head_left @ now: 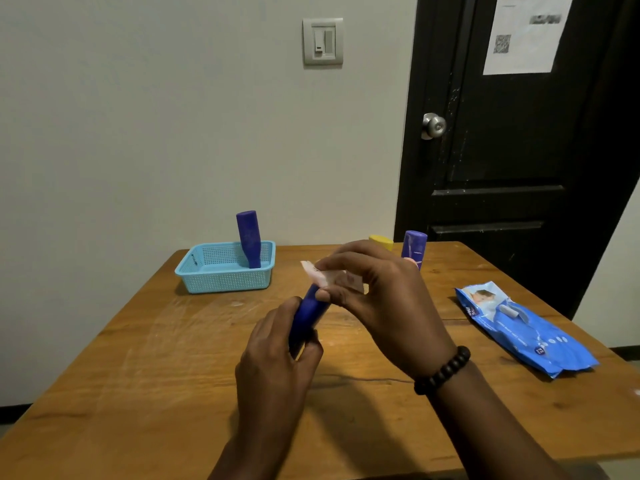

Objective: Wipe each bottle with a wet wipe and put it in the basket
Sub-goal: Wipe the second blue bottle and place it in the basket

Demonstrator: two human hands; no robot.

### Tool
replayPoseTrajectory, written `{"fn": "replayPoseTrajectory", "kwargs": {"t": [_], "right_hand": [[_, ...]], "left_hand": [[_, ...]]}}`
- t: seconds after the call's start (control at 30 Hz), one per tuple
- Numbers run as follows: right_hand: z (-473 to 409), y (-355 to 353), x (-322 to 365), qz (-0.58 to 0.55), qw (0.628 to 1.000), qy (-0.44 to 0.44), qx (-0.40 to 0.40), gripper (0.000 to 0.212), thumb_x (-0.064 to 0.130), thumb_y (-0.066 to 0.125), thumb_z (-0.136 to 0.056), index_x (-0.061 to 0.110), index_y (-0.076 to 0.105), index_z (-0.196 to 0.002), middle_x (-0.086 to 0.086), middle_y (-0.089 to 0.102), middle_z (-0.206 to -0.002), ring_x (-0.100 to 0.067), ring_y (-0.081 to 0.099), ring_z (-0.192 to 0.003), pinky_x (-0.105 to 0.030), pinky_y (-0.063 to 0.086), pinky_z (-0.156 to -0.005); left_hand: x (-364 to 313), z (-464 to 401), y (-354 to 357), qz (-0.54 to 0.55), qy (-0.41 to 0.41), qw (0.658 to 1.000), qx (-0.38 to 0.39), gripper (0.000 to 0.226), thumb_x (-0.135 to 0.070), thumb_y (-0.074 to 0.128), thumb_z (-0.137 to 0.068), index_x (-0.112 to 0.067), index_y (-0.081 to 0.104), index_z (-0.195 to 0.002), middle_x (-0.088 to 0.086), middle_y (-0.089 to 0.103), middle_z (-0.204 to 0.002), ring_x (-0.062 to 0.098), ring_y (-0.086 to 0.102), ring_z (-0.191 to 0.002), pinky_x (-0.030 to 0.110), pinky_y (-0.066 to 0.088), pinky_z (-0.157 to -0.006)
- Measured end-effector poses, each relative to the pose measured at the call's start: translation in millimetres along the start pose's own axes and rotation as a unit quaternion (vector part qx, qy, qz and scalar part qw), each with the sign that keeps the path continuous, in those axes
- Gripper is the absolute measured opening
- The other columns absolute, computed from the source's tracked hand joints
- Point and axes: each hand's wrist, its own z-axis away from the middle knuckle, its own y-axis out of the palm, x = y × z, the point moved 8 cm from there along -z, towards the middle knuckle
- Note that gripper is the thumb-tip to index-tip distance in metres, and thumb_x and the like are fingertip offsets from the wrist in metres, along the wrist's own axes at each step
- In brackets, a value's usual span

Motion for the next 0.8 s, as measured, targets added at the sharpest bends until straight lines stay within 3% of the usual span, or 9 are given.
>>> {"fn": "replayPoseTrajectory", "kwargs": {"t": [0.1,0.17,0.27,0.37,0.43,0.5,0.6,0.7,0.8], "right_hand": [[5.3,2.9,7.0,0.068,0.995,-0.042,-0.057,0.03,0.006,0.079,-0.076,0.016,0.072,-0.104,0.001,0.067,-0.107,-0.013,0.061,-0.101,-0.012,0.047,-0.079],[10.5,3.1,11.2,0.093,0.991,-0.049,-0.088,0.032,0.0,0.082,-0.069,0.012,0.073,-0.097,-0.003,0.07,-0.1,-0.019,0.064,-0.096,-0.008,0.038,-0.077],[17.0,-0.6,16.1,0.102,0.983,-0.053,-0.144,0.029,0.002,0.081,-0.07,0.011,0.072,-0.096,-0.004,0.07,-0.097,-0.019,0.064,-0.093,-0.006,0.034,-0.079],[24.2,1.5,21.0,0.105,0.979,-0.081,-0.157,0.02,0.011,0.069,-0.077,0.013,0.071,-0.096,-0.002,0.069,-0.098,-0.014,0.063,-0.094,-0.01,0.044,-0.077],[26.1,-5.5,6.7,-0.012,0.989,-0.027,-0.147,0.018,0.014,0.07,-0.081,0.019,0.071,-0.099,0.008,0.069,-0.1,-0.003,0.061,-0.097,-0.011,0.049,-0.08],[27.1,-16.7,-19.7,-0.161,0.971,0.089,-0.15,0.017,0.027,0.07,-0.085,0.029,0.071,-0.101,0.02,0.069,-0.098,0.005,0.06,-0.1,-0.022,0.053,-0.088],[26.6,-28.1,-42.7,-0.222,0.944,0.178,-0.166,0.024,0.038,0.064,-0.086,0.037,0.069,-0.11,0.023,0.067,-0.106,0.005,0.059,-0.105,-0.038,0.056,-0.088],[19.8,-25.9,-25.4,-0.163,0.972,0.116,-0.124,0.028,0.032,0.064,-0.088,0.033,0.066,-0.116,0.02,0.062,-0.112,0.002,0.057,-0.107,-0.029,0.054,-0.088],[18.1,-10.7,-3.8,-0.018,0.996,0.03,-0.082,0.035,0.023,0.075,-0.081,0.026,0.068,-0.115,0.013,0.06,-0.113,0.001,0.054,-0.105,-0.007,0.045,-0.08]], "left_hand": [[-6.2,-0.5,-0.5,-0.027,0.033,0.999,-0.002,0.061,-0.013,0.081,-0.075,-0.026,0.049,-0.126,-0.001,0.065,-0.106,0.01,0.058,-0.087,0.025,0.051,-0.068],[-8.1,0.1,-0.9,-0.029,0.039,0.999,-0.006,0.061,-0.012,0.081,-0.074,-0.025,0.05,-0.125,0.0,0.066,-0.106,0.01,0.059,-0.086,0.027,0.053,-0.067],[-7.3,1.3,0.2,-0.025,0.036,0.999,-0.014,0.061,-0.012,0.081,-0.075,-0.026,0.049,-0.125,0.0,0.067,-0.106,0.011,0.06,-0.087,0.03,0.057,-0.068],[-1.4,4.3,4.4,-0.006,0.008,1.0,-0.006,0.056,-0.015,0.079,-0.079,-0.027,0.051,-0.126,-0.004,0.066,-0.107,0.011,0.061,-0.089,0.034,0.058,-0.07],[2.8,7.3,5.2,0.008,-0.01,1.0,-0.001,0.051,-0.019,0.076,-0.082,-0.027,0.053,-0.126,-0.008,0.063,-0.105,0.008,0.06,-0.087,0.033,0.056,-0.07],[5.0,7.4,3.2,0.026,-0.015,1.0,-0.003,0.047,-0.02,0.073,-0.083,-0.03,0.052,-0.123,-0.012,0.06,-0.099,0.005,0.058,-0.085,0.028,0.051,-0.068],[9.3,5.0,1.3,0.054,-0.026,0.998,-0.008,0.046,-0.017,0.074,-0.083,-0.031,0.052,-0.12,-0.013,0.059,-0.096,0.005,0.058,-0.087,0.027,0.048,-0.069],[6.3,3.2,1.1,0.065,-0.022,0.998,-0.009,0.045,-0.019,0.073,-0.083,-0.033,0.052,-0.12,-0.014,0.059,-0.097,0.004,0.058,-0.088,0.027,0.049,-0.071],[-2.5,3.7,2.8,0.038,0.008,0.999,-0.007,0.049,-0.019,0.073,-0.081,-0.029,0.053,-0.125,-0.008,0.062,-0.107,0.008,0.059,-0.091,0.032,0.055,-0.073]]}}
